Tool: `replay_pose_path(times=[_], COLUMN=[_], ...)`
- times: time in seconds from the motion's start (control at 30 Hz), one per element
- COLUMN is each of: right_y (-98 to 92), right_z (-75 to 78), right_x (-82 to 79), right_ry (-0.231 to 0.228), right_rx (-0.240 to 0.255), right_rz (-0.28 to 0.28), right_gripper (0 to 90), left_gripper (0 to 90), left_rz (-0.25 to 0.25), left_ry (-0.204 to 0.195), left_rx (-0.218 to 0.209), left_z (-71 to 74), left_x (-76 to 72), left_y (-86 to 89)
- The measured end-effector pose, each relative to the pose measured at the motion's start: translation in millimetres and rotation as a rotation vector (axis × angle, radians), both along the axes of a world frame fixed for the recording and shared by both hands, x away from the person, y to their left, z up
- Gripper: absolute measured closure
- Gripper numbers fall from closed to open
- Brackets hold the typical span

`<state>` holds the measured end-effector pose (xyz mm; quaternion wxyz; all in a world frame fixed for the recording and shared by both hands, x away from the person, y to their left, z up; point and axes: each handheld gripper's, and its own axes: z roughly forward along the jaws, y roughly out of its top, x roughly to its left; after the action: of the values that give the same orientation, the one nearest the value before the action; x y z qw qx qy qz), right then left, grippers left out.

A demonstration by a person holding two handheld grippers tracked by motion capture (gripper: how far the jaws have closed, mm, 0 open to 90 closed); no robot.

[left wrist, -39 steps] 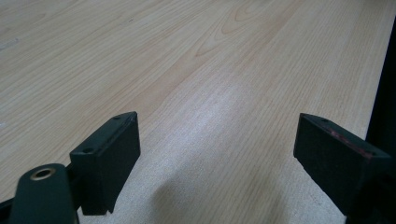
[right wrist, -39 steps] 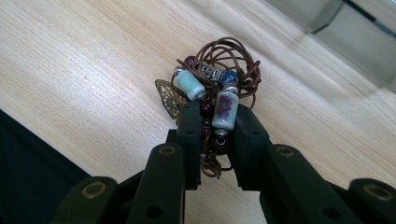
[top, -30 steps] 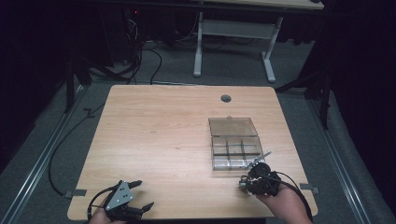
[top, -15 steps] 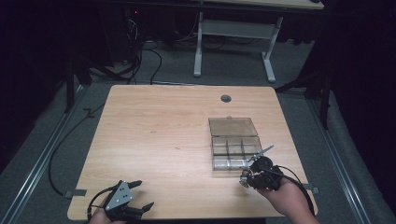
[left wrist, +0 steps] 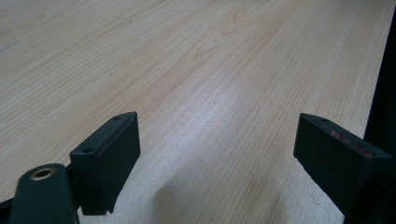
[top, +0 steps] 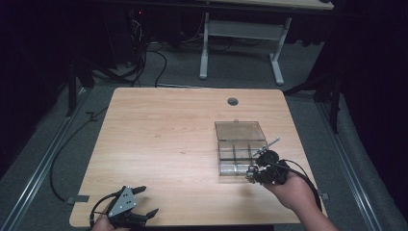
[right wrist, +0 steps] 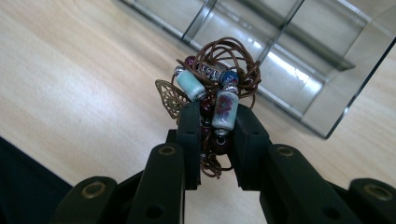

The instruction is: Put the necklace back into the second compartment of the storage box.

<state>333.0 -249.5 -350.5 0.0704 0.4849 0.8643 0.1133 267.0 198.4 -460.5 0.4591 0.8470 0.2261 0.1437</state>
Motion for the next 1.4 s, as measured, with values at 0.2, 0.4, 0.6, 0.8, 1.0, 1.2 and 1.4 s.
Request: replay_pose_path(times=[0.2, 0.4, 0.6, 0.8, 1.0, 1.2, 1.4], right_y=[3.1, 3.0, 6.4, 9.5, 9.8, 11.3, 13.5], right_z=[1.9, 0.9, -1.8, -4.8, -7.6, -11.2, -18.4], right_x=[17.6, 32.0, 49.2, 61.4, 74.7, 90.1, 103.4], right_ry=[-0.004, 0.004, 0.01, 0.018, 0.012, 0.017, 0.032], right_rx=[-0.01, 0.005, 0.001, -0.001, -0.017, -0.024, -0.048], right_rz=[0.001, -0.015, -0.013, -0.029, -0.016, -0.017, -0.016], right_gripper=[76.0, 76.0, 76.0, 76.0, 76.1, 76.0, 76.1], left_gripper=[15.1, 15.1, 15.1, 15.1, 15.1, 15.1, 15.1], left_rz=[0.0, -0.002, -0.004, -0.005, -0.004, -0.008, -0.01], left_ry=[0.0, 0.002, 0.001, 0.001, -0.002, 0.002, 0.002], left_rx=[-0.005, -0.003, -0.001, -0.002, -0.003, -0.001, -0.001], left_z=[-0.1, 0.0, 0.0, 0.0, -0.2, 0.0, 0.0], left_x=[0.1, -0.1, 0.2, 0.1, -0.2, 0.1, 0.0], left_y=[-0.1, -0.1, 0.0, 0.0, -0.2, 0.0, 0.0])
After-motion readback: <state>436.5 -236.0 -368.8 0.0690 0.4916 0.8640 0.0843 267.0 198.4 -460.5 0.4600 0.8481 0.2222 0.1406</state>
